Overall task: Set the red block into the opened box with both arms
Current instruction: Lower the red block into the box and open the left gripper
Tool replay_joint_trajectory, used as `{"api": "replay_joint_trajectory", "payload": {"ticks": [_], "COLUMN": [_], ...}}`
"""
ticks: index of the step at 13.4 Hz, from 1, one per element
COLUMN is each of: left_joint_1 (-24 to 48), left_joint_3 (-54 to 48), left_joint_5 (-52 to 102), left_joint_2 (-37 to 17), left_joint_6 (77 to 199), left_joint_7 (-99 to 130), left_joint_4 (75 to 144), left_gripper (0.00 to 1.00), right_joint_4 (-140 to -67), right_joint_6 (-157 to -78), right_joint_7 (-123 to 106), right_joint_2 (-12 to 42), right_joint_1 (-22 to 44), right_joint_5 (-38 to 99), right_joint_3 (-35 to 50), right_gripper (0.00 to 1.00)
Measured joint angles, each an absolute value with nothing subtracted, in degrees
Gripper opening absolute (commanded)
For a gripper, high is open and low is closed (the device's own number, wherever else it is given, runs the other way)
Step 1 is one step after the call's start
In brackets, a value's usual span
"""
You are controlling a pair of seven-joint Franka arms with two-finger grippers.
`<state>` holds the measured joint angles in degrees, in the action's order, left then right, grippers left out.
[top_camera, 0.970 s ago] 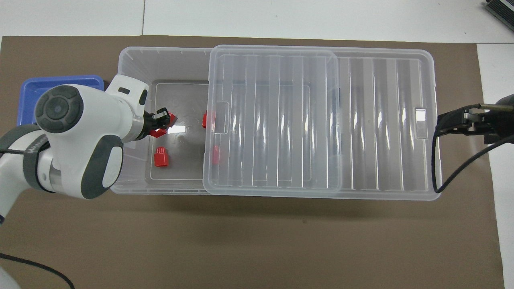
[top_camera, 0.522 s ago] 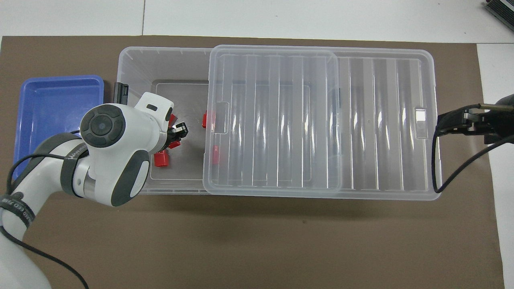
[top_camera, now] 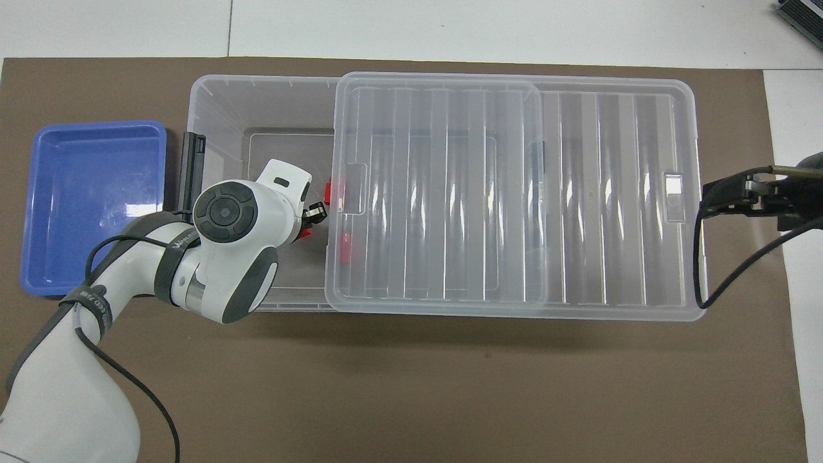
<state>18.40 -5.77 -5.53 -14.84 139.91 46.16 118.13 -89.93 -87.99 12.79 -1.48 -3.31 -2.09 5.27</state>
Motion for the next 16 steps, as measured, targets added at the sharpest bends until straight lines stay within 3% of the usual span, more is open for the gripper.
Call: {"api": "replay_joint_trajectory", "payload": {"ticks": [16], "left_joint_1": [18.8], "left_joint_3": [-5.6], "left_joint_5": [-10.9], "left_joint_2": [-16.6], "left_joint_6": [141.6], "left_joint_7": [47.6], "left_joint_4": [118.2], "left_gripper": [0.05], "right_joint_4": [-89.9], "right_joint_6": [-88.1], "right_joint_7": [12.8], "right_joint_2": [-1.9], "right_joint_1": [-3.7], "right_joint_5": [-2.1], "right_joint_3": [5.1], "right_gripper": [1.0]}}
